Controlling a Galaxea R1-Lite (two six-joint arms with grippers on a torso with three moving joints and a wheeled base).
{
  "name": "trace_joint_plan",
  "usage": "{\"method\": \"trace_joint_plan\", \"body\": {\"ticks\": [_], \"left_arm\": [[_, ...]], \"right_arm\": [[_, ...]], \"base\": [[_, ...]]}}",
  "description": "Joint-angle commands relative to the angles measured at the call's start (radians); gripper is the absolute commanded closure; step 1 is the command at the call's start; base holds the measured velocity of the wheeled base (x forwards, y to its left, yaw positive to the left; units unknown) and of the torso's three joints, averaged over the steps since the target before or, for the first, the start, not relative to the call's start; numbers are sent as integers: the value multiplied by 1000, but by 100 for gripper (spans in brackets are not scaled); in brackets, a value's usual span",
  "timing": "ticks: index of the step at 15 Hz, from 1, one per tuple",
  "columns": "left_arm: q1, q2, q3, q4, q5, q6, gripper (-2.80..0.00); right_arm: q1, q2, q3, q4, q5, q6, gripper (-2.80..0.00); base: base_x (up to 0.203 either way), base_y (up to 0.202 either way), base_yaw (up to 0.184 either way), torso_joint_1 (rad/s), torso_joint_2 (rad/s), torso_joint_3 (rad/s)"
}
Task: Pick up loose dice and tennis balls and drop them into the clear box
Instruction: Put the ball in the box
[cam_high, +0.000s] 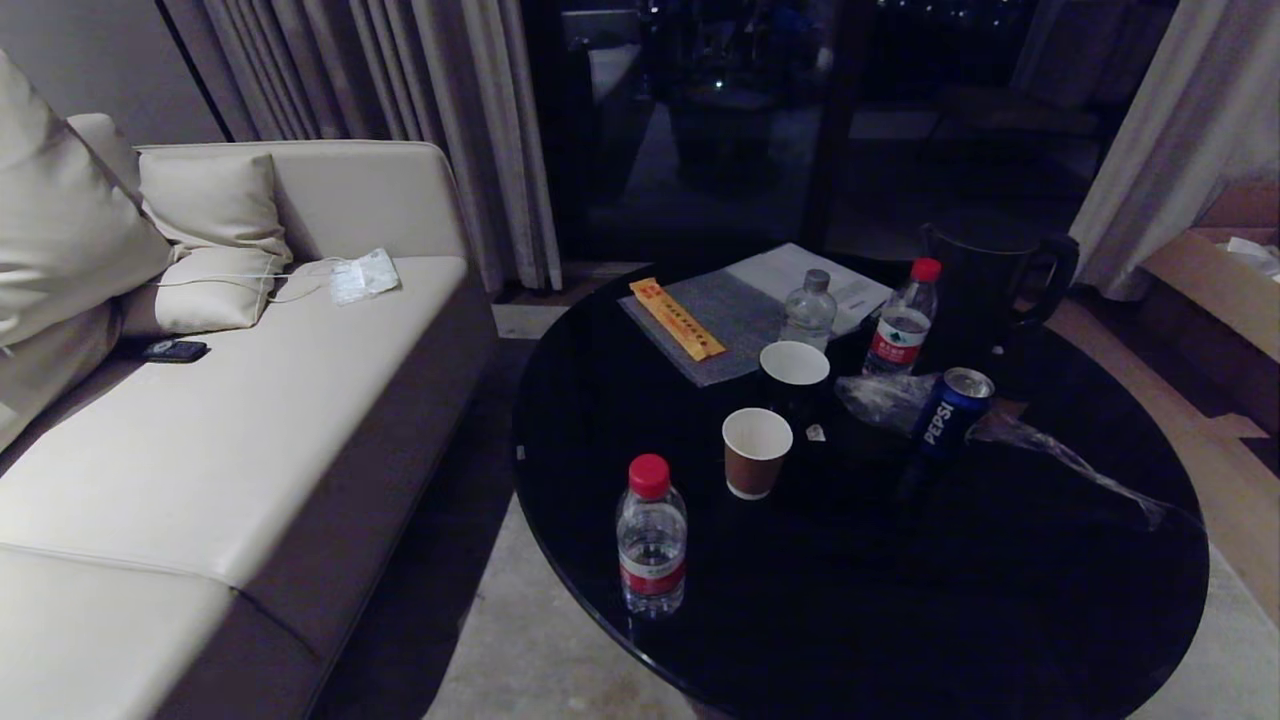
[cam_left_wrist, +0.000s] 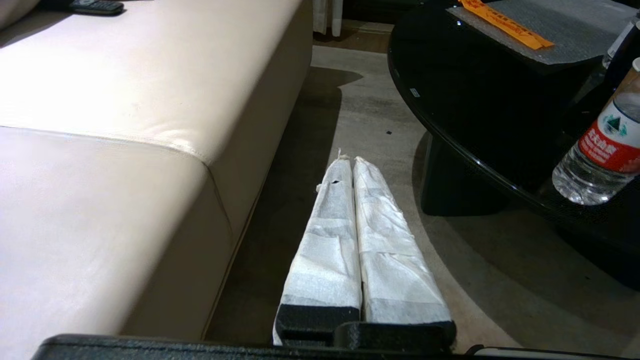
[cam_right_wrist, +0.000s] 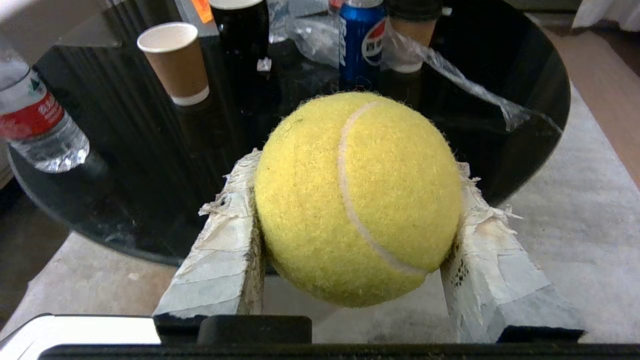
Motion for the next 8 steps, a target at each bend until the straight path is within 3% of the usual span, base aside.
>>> {"method": "trace_joint_plan", "body": {"ticks": [1, 4, 8], "left_arm": [[0, 2, 2, 0, 1, -3, 0], [0, 2, 2, 0, 1, -4, 0], [0, 2, 2, 0, 0, 0, 0]], "right_arm": [[1, 1, 11, -1, 1, -2, 0], [1, 1, 10, -1, 1, -2, 0], [1, 1, 9, -1, 1, 0, 0]], "base": [[-116, 0, -2, 1, 1, 2], [-125, 0, -2, 5, 2, 5], [0, 0, 0, 0, 0, 0]]}}
